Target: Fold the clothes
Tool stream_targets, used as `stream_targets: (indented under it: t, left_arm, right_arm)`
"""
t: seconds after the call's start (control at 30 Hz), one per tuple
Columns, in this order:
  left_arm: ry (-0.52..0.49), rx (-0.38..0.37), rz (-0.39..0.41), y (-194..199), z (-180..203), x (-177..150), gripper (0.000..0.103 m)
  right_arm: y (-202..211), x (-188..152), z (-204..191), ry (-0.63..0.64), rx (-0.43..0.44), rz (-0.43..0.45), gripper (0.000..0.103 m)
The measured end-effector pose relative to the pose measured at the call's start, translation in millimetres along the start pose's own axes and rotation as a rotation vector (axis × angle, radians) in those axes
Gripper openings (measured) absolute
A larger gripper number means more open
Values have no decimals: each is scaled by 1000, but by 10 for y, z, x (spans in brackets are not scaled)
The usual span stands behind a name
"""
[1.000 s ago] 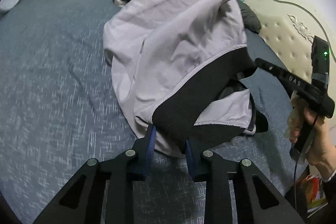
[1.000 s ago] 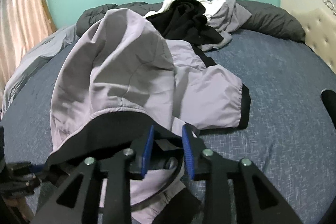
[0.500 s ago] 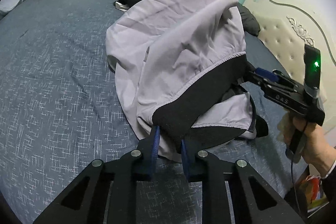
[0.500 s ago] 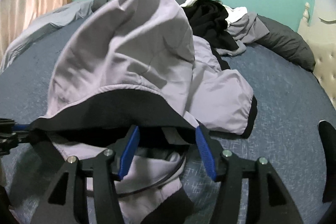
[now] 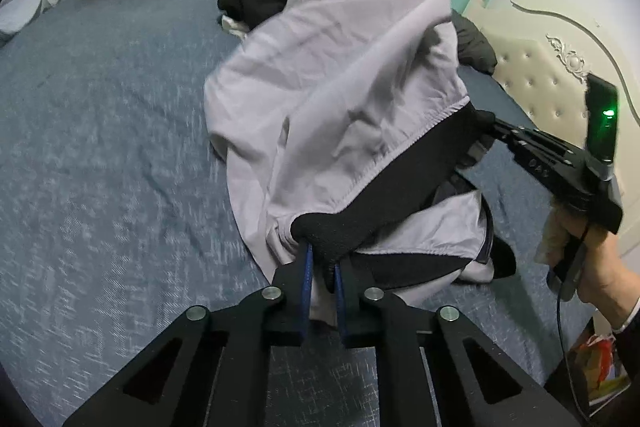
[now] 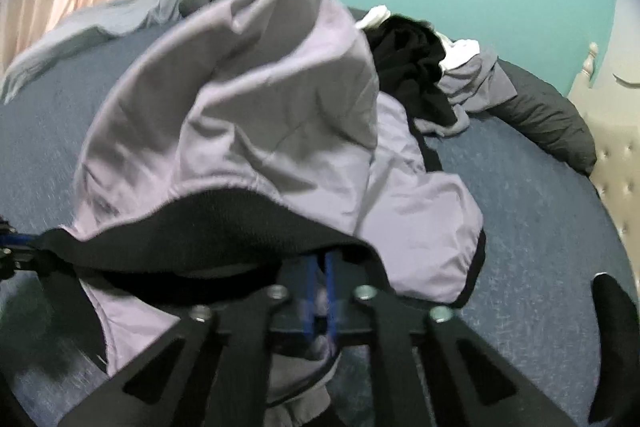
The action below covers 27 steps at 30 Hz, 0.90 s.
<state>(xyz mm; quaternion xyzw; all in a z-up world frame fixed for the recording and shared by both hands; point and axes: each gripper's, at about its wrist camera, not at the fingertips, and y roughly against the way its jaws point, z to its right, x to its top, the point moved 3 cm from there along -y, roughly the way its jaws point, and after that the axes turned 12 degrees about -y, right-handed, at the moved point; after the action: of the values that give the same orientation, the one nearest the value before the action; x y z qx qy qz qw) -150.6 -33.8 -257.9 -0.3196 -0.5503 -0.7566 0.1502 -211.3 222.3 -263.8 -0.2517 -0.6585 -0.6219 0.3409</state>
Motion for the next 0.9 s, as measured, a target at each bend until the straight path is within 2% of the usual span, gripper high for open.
stream_targets:
  t: [0.1,0.23,0.37,0.4,0.47,0.57,0.6,0.67,0.7,0.73,0.9]
  left_arm:
    - [-12,16,25,185,-29,147,4]
    - [-34,54,92,624,-26,392,3]
    - [-77,84,135,1027,50,514,3]
    - [-87,91,143,1112,67,538,3]
    - [-92,98,142,1201,94,525,3]
    - [-98,102,139,1228,108,507,3]
    - [-101,100,138,1218,112,497,3]
    - [-105,100,135,1204,122,489,3]
    - [-106,99,134,1214,115,516,3]
    - [-105,98,133,1210,115,515,3]
    - [-96,88,136,1178,73,558,3]
  right_arm:
    - [203,199,-19,-17,34,39,0]
    - [567,557,-39,-21,53,102,0]
    - [1013,950,39,-77,63,172,0]
    - [1076,1017,41,-82,82,162,0]
    - [1119,1072,17,-89,160,79,0]
    - [1108,943,-33,-87,199,-2,1]
    - [1080,866,-43,-93,199,-23,4]
    - [1015,709,-78,-97,196,-54,22]
    - [956,616,-108,-99,205,-71,46]
    - [893,521,-139,-102,215,-89,62]
    - [556,194,-372,16,183,-151,63]
